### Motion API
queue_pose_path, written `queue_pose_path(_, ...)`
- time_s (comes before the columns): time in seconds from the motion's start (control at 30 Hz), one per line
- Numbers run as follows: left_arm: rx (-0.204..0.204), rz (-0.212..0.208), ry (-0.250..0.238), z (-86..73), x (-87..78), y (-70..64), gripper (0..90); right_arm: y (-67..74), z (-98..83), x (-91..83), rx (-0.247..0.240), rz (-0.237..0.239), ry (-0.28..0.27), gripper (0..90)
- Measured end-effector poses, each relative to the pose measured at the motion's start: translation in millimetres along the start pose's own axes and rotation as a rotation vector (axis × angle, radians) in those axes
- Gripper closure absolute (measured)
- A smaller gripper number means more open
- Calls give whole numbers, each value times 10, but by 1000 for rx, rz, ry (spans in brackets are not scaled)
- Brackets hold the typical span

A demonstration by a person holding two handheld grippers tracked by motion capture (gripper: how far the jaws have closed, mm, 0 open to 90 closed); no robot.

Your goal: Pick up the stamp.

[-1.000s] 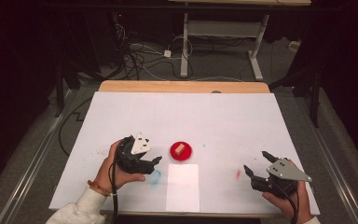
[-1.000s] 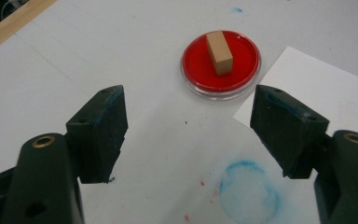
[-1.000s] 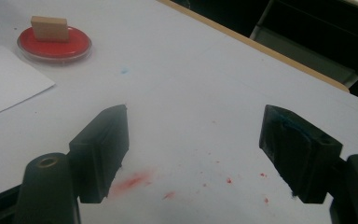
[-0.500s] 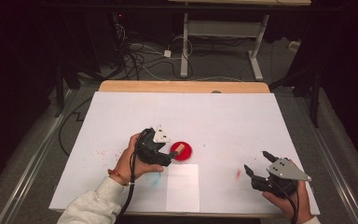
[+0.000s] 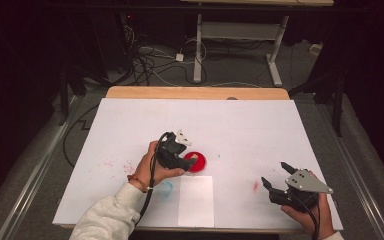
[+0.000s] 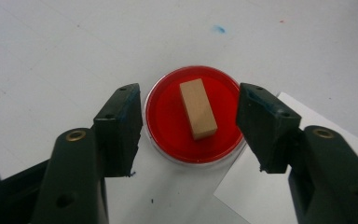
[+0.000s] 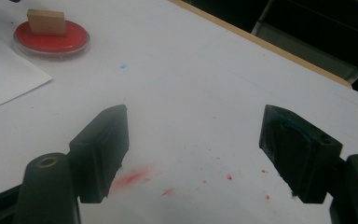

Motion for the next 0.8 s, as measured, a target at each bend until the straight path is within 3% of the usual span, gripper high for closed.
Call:
queue_pose_path(0.13,-3,21,41,43,73,-33,443,11,-4,7,0,7,6,241)
queue_pose_path(0.33,-10,37,61,83,157,-50,464,11,-8,9,-5,10,7,242)
queue_pose_path(0.4,-11,52,66,89,184,-54,507,14,-12,11,-5,11,8,242)
queue_pose_path(0.8,-16,35,89,95,284,-18,653,10,-15,20,-1,14,10,242)
Point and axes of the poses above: each handheld gripper's, and its own axes: x roughly forward along the jaws, z roughly out of its top, y roughly to its left, the point moved 1 cm from there along x, roughly forward along the jaws, and after that the axes turned 12 degrees about -x, right-handed, at the moved point
